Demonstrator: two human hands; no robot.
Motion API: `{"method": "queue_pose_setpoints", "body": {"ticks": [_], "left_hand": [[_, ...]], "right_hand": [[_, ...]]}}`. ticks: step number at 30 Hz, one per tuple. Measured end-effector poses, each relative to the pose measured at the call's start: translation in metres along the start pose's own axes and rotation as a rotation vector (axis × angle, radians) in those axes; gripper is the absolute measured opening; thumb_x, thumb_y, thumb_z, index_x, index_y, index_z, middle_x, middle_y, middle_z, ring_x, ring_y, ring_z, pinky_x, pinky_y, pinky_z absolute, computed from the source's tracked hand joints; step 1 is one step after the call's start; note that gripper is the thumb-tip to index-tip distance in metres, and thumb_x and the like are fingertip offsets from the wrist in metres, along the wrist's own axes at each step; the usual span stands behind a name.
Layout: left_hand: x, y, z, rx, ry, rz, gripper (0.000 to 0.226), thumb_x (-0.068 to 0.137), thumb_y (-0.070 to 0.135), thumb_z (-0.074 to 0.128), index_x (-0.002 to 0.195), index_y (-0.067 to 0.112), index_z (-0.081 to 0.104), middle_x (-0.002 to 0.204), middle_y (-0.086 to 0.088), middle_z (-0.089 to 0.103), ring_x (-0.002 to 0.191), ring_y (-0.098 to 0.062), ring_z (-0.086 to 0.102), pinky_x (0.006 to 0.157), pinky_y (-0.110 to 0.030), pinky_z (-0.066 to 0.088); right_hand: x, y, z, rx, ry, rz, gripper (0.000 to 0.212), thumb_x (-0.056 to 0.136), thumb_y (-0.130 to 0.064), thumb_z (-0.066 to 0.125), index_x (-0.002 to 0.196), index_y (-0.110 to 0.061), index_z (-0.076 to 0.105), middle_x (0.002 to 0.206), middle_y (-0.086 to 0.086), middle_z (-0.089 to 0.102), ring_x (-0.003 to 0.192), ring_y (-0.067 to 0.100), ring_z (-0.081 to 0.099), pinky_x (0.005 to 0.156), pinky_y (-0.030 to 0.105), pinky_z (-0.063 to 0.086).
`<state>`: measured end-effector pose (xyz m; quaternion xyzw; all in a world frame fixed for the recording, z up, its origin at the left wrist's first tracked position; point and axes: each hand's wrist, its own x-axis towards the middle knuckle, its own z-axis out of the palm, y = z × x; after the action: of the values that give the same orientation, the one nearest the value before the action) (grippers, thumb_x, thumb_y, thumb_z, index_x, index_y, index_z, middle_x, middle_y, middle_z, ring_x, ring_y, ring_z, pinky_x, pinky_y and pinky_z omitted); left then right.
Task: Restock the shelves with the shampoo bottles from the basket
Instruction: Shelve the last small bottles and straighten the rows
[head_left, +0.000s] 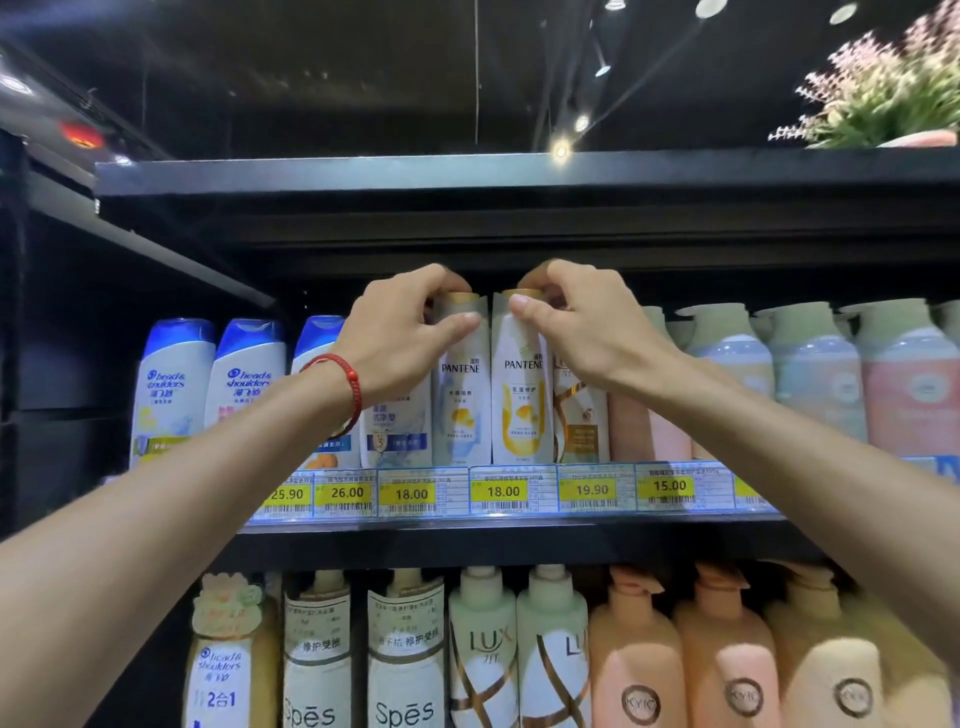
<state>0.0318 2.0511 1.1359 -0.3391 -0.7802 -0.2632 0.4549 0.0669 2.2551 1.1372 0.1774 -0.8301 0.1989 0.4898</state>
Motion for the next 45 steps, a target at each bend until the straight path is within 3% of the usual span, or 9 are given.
{"method": "queue_pose_setpoints", "body": {"ticks": [13,19,22,25,28,32,37,42,45], "left_hand": [[-0.001,0.000,0.003,-0.008,0.034,-0.009,0.030,0.100,0.038,0.060,0.123,0.020,0.067,0.112,0.002,0.071,0.103,-0.017,0.065,0.091,-0.042,0.055],[-0.010,-0.004,0.005,0.092,0.040,0.056,0.034,0.099,0.048,0.047,0.122,0.026,0.060,0.107,0.003,0.069,0.101,-0.022,0.063,0.087,-0.049,0.053],[-0.014,-0.007,0.007,0.215,0.030,0.094,0.045,0.100,0.050,0.040,0.135,0.025,0.053,0.119,0.001,0.065,0.108,-0.024,0.058,0.093,-0.050,0.049],[-0.020,-0.008,0.011,0.329,0.058,0.155,0.052,0.104,0.044,0.044,0.148,0.017,0.045,0.137,-0.002,0.058,0.116,-0.025,0.054,0.096,-0.045,0.045],[-0.031,-0.005,0.012,0.415,0.112,0.210,0.056,0.102,0.040,0.046,0.151,0.013,0.043,0.149,-0.005,0.050,0.129,-0.026,0.049,0.102,-0.042,0.041],[-0.058,0.003,0.013,0.457,0.156,0.291,0.051,0.100,0.036,0.048,0.144,0.012,0.051,0.152,-0.005,0.049,0.132,-0.028,0.049,0.105,-0.044,0.042],[-0.104,0.005,0.017,0.524,0.078,0.331,0.042,0.098,0.034,0.049,0.133,0.014,0.059,0.145,-0.006,0.054,0.126,-0.030,0.053,0.095,-0.043,0.042],[-0.154,-0.003,0.021,0.574,0.026,0.375,0.043,0.098,0.035,0.047,0.131,0.011,0.061,0.141,-0.010,0.057,0.123,-0.035,0.054,0.099,-0.045,0.041],[-0.185,-0.010,0.023,0.597,-0.053,0.388,0.046,0.096,0.036,0.048,0.132,0.010,0.060,0.141,-0.013,0.058,0.123,-0.037,0.054,0.101,-0.046,0.039]], "right_hand": [[0.001,0.004,0.006,0.046,0.011,0.047,0.037,0.107,-0.039,0.051,0.130,-0.017,0.070,0.123,0.004,0.072,0.115,0.024,0.065,0.100,0.050,0.053],[-0.010,0.008,0.016,-0.035,0.052,-0.036,0.037,0.110,-0.040,0.043,0.130,-0.018,0.064,0.112,0.002,0.069,0.106,0.024,0.061,0.091,0.047,0.051],[-0.015,0.011,0.020,-0.150,0.016,-0.039,0.043,0.111,-0.040,0.037,0.145,-0.018,0.051,0.124,0.006,0.065,0.115,0.028,0.057,0.089,0.042,0.046],[-0.023,0.011,0.020,-0.193,0.056,-0.070,0.047,0.110,-0.037,0.042,0.151,-0.013,0.047,0.137,0.008,0.061,0.126,0.029,0.053,0.104,0.045,0.042],[-0.038,0.007,0.017,-0.244,0.120,-0.129,0.048,0.108,-0.031,0.050,0.149,-0.007,0.050,0.146,0.010,0.056,0.135,0.028,0.050,0.119,0.046,0.034],[-0.071,0.000,0.019,-0.278,0.237,-0.206,0.047,0.098,-0.028,0.059,0.139,-0.006,0.060,0.139,0.012,0.060,0.129,0.031,0.055,0.117,0.045,0.038],[-0.120,-0.008,0.031,-0.373,0.169,-0.245,0.044,0.097,-0.031,0.059,0.135,-0.008,0.062,0.134,0.011,0.061,0.122,0.031,0.057,0.102,0.042,0.045],[-0.174,-0.014,0.045,-0.449,0.083,-0.254,0.046,0.096,-0.035,0.059,0.134,-0.009,0.063,0.131,0.011,0.062,0.120,0.032,0.055,0.103,0.045,0.043],[-0.207,-0.017,0.055,-0.483,0.001,-0.215,0.049,0.095,-0.038,0.059,0.135,-0.010,0.063,0.139,0.012,0.060,0.129,0.034,0.055,0.110,0.047,0.042]]}}
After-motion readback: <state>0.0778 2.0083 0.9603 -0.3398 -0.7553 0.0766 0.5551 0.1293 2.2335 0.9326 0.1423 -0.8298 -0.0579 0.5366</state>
